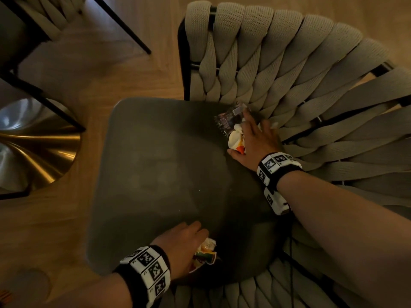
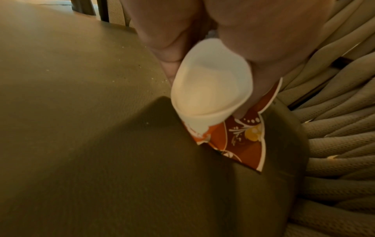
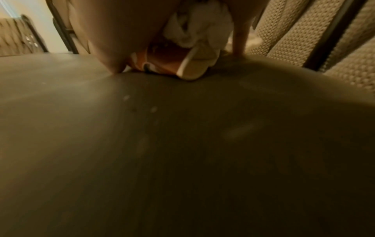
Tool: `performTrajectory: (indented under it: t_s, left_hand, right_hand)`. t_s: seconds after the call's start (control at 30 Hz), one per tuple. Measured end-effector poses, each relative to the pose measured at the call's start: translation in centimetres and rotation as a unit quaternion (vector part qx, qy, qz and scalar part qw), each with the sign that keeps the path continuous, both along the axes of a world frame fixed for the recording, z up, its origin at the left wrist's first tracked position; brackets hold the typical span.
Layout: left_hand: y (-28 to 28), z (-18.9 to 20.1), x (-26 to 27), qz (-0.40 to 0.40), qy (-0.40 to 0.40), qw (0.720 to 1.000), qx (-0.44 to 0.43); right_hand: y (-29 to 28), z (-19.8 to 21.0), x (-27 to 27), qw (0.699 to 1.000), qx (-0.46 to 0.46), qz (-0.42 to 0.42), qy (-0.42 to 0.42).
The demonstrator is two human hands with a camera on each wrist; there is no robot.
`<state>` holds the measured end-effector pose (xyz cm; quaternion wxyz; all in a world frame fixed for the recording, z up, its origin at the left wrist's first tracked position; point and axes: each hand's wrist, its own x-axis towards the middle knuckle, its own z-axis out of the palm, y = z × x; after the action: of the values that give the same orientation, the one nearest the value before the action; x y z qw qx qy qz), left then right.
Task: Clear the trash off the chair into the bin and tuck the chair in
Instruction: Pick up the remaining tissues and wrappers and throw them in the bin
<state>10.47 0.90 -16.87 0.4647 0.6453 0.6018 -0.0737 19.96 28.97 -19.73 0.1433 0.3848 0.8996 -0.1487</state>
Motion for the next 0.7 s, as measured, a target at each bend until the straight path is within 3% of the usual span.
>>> performTrajectory:
  t_s: [0.2,0.37,0.47,0.7]
  left_hand:
    - [0.0,0.1,-0.1,-0.002,-0.007,1.000,-0.002]
    - [-0.2,0.0,-0.2,0.011,-0.009,1.000,-0.003]
    - [-0.2,0.3,-0.4,0.021,-0.018,1.000,-0.005]
    - [-1.3,3.1,-2.8,0.176,-0.059,0.981,0.052]
  right_hand:
    - [1.1,0.6,-1.1,0.998,-0.046,-0.013,0.030]
    - [1.8,0.7,-2.7,0.998,-0.051,0.017,-0.038]
    - [1.5,1.0,-3.7,0.997,-0.052,-0.014,-0.047]
    - [-0.6,3.3,-2.9,0.996,-0.072,-0.043,-0.016]
